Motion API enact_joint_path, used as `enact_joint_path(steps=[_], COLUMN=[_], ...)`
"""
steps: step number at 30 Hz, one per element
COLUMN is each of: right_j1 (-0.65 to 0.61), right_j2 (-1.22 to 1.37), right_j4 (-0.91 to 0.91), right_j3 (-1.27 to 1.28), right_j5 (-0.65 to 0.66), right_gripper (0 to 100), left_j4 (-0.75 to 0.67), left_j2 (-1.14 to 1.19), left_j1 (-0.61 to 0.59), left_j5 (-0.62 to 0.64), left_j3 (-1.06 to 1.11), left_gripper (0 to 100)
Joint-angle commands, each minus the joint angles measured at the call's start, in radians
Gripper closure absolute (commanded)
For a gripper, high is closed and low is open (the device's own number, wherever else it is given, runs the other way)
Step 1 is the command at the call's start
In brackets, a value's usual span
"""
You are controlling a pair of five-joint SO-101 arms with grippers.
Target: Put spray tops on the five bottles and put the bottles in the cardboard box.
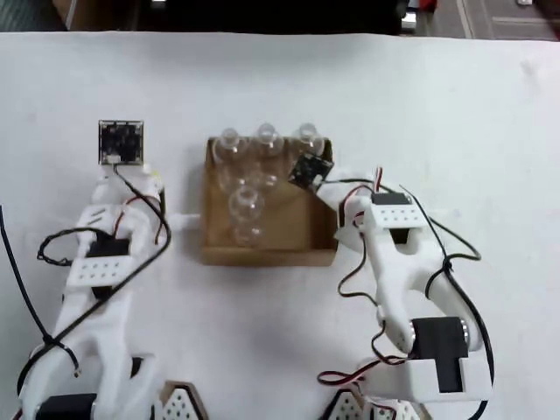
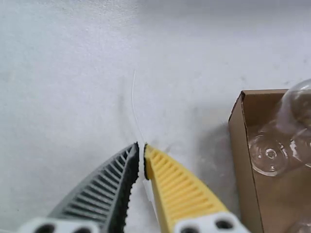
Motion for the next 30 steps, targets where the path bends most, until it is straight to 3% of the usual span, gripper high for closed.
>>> enact_joint_path(steps=[1, 7, 17, 30], right_j1=[0.016, 0.035, 0.010, 0.005], right_j2=[-0.007, -0.077, -0.456, -0.866], right_j4=[-0.007, 0.058, 0.157, 0.154], right_j3=[-0.048, -0.092, -0.087, -0.087], right_j5=[0.003, 0.000, -0.011, -0.586], right_gripper=[98.3, 98.3, 98.3, 98.3], left_j4=[-0.029, -0.029, -0.029, -0.026], left_j2=[-0.013, -0.013, -0.013, -0.013], left_j1=[0.002, 0.002, 0.004, 0.002], left_j5=[-0.012, -0.012, -0.012, -0.012], left_j3=[-0.029, -0.029, -0.029, -0.028], left_gripper=[98, 98, 98, 98])
